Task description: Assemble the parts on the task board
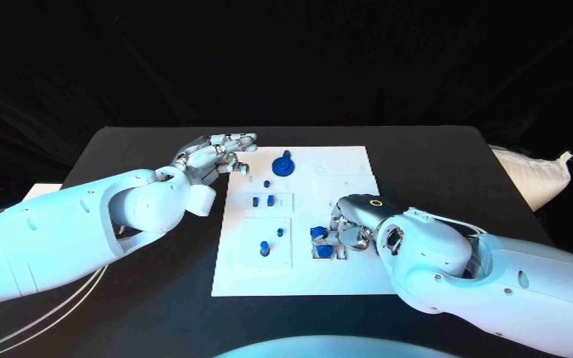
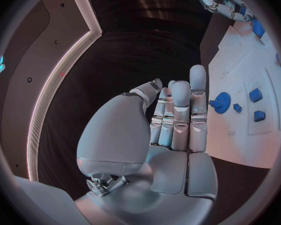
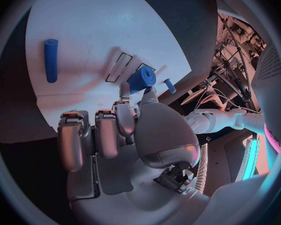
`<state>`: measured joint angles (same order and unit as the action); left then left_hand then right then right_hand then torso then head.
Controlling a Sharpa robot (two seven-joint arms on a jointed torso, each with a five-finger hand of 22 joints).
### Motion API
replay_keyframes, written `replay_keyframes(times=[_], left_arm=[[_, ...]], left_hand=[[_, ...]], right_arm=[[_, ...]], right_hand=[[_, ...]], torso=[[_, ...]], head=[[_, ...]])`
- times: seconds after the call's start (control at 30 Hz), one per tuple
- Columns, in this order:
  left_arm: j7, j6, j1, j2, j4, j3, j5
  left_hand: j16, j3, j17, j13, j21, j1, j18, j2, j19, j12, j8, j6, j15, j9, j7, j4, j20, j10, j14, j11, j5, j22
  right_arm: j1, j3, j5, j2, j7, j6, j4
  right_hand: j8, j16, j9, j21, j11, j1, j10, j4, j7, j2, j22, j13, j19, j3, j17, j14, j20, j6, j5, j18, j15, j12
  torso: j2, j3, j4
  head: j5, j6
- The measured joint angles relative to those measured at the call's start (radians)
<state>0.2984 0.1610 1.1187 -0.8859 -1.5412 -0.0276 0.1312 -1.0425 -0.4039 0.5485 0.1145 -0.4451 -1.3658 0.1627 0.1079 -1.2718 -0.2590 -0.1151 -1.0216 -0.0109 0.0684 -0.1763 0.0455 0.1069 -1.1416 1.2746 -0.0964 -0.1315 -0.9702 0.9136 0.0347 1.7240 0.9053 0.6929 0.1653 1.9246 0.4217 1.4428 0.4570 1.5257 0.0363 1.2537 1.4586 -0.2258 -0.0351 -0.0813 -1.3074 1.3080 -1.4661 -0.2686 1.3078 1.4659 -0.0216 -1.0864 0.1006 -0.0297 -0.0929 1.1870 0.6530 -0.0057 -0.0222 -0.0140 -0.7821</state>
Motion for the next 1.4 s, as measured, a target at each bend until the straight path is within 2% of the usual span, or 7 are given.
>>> replay_keyframes(times=[0.1, 0.2, 0.33, 0.57, 0.67, 0.93, 1.4], left_arm=[[0.000, 0.000, 0.000, 0.000, 0.000, 0.000, 0.000], [0.000, 0.000, 0.000, 0.000, 0.000, 0.000, -0.001], [0.000, 0.000, 0.000, 0.000, 0.000, 0.000, -0.002], [-0.001, 0.000, 0.000, 0.000, 0.001, 0.000, -0.003], [-0.002, 0.000, 0.000, 0.000, 0.001, 0.000, -0.004], [-0.003, 0.000, 0.000, -0.001, 0.001, 0.000, -0.005], [-0.004, 0.000, 0.000, -0.002, 0.001, 0.000, -0.006]], left_hand=[[0.000, 0.000, 0.000, 0.000, 0.000, 0.000, 0.000, 0.000, 0.000, 0.000, 0.000, 0.000, 0.000, 0.000, 0.000, 0.000, 0.000, 0.000, 0.000, 0.000, 0.000, 0.000], [0.000, 0.000, 0.000, 0.000, 0.000, 0.000, 0.000, 0.000, 0.000, 0.000, 0.000, 0.000, 0.000, 0.000, 0.000, 0.000, 0.000, 0.000, 0.000, 0.000, 0.000, 0.000], [0.000, 0.000, 0.000, 0.000, 0.000, 0.000, 0.000, 0.000, 0.000, 0.000, 0.000, 0.000, 0.000, 0.000, 0.000, 0.000, 0.000, 0.000, 0.000, 0.000, 0.000, 0.000], [0.000, 0.000, 0.000, 0.000, 0.000, 0.000, 0.000, 0.000, 0.000, 0.000, 0.000, 0.000, 0.000, 0.000, 0.000, 0.000, 0.000, 0.000, 0.000, 0.000, 0.000, 0.001], [0.000, 0.000, -0.001, 0.000, 0.000, 0.000, 0.000, 0.000, 0.000, 0.000, 0.000, 0.000, 0.003, 0.000, 0.000, 0.000, 0.000, 0.000, -0.003, 0.000, 0.000, 0.001], [0.000, 0.000, -0.001, 0.000, 0.000, 0.000, 0.000, 0.000, 0.000, 0.000, 0.000, 0.000, 0.004, 0.000, 0.000, 0.000, 0.000, 0.000, -0.004, 0.000, 0.000, 0.001], [0.000, 0.000, -0.001, 0.000, 0.000, 0.000, 0.000, 0.000, 0.000, 0.000, 0.000, 0.000, 0.004, 0.000, 0.000, 0.000, 0.000, 0.000, -0.004, 0.000, 0.000, 0.001]], right_arm=[[-0.002, -0.001, -0.001, -0.003, 0.000, 0.009, -0.003], [-0.004, -0.002, -0.001, -0.003, 0.000, 0.023, -0.005], [-0.006, -0.003, -0.001, 0.000, 0.001, 0.051, -0.005], [-0.006, -0.002, -0.006, 0.022, 0.002, 0.095, 0.014], [-0.006, -0.002, -0.022, 0.041, 0.002, 0.095, 0.026], [-0.005, -0.001, -0.079, 0.085, 0.003, 0.064, 0.053], [-0.005, -0.001, -0.100, 0.098, 0.003, 0.025, 0.059]], right_hand=[[0.000, 0.000, 0.000, 0.000, 0.000, 0.002, 0.000, -0.003, 0.000, -0.001, 0.000, -0.001, 0.000, -0.001, 0.000, 0.000, 0.000, 0.000, 0.000, 0.000, 0.000, 0.000], [0.000, 0.000, 0.002, 0.000, 0.000, 0.003, 0.000, -0.023, 0.000, -0.002, 0.000, -0.001, 0.000, -0.005, 0.000, 0.000, 0.000, 0.000, 0.000, 0.000, 0.000, 0.000], [0.000, 0.000, 0.003, 0.000, 0.000, -0.010, 0.000, -0.040, 0.000, -0.015, 0.000, 0.002, 0.000, -0.013, 0.000, 0.000, 0.000, 0.000, 0.000, 0.000, 0.000, 0.000], [0.000, 0.000, 0.004, 0.000, 0.000, -0.013, 0.000, -0.050, 0.000, -0.018, 0.000, 0.002, 0.000, -0.022, 0.000, 0.000, 0.000, 0.000, 0.000, 0.000, 0.001, -0.001], [0.000, 0.000, 0.005, 0.000, 0.000, -0.012, 0.000, -0.050, 0.000, -0.018, 0.000, 0.002, 0.000, -0.022, 0.000, 0.000, 0.000, 0.000, 0.000, 0.000, 0.001, -0.007], [0.000, 0.000, 0.008, 0.000, -0.001, 0.032, 0.000, -0.026, 0.000, 0.012, -0.001, -0.002, 0.000, -0.021, 0.000, -0.001, 0.000, 0.000, 0.000, 0.000, 0.003, -0.016], [0.000, 0.000, 0.009, 0.000, -0.001, 0.051, 0.001, -0.024, 0.000, 0.015, 0.000, 0.000, 0.000, -0.018, 0.000, -0.001, 0.000, 0.000, -0.012, 0.000, 0.006, -0.023]], torso=[[0.000, 0.0003, -0.0006], [-0.001, 0.0004, -0.0012], [-0.001, 0.0005, -0.0012], [0.000, 0.0015, 0.0000], [0.000, 0.0015, -0.0001], [0.000, 0.0010, 0.0006], [0.000, 0.0004, -0.0012]], head=[[-0.002, 0.001], [-0.002, 0.002], [-0.001, 0.003], [0.000, 0.003], [-0.003, 0.000], [-0.005, -0.002], [-0.007, -0.002]])
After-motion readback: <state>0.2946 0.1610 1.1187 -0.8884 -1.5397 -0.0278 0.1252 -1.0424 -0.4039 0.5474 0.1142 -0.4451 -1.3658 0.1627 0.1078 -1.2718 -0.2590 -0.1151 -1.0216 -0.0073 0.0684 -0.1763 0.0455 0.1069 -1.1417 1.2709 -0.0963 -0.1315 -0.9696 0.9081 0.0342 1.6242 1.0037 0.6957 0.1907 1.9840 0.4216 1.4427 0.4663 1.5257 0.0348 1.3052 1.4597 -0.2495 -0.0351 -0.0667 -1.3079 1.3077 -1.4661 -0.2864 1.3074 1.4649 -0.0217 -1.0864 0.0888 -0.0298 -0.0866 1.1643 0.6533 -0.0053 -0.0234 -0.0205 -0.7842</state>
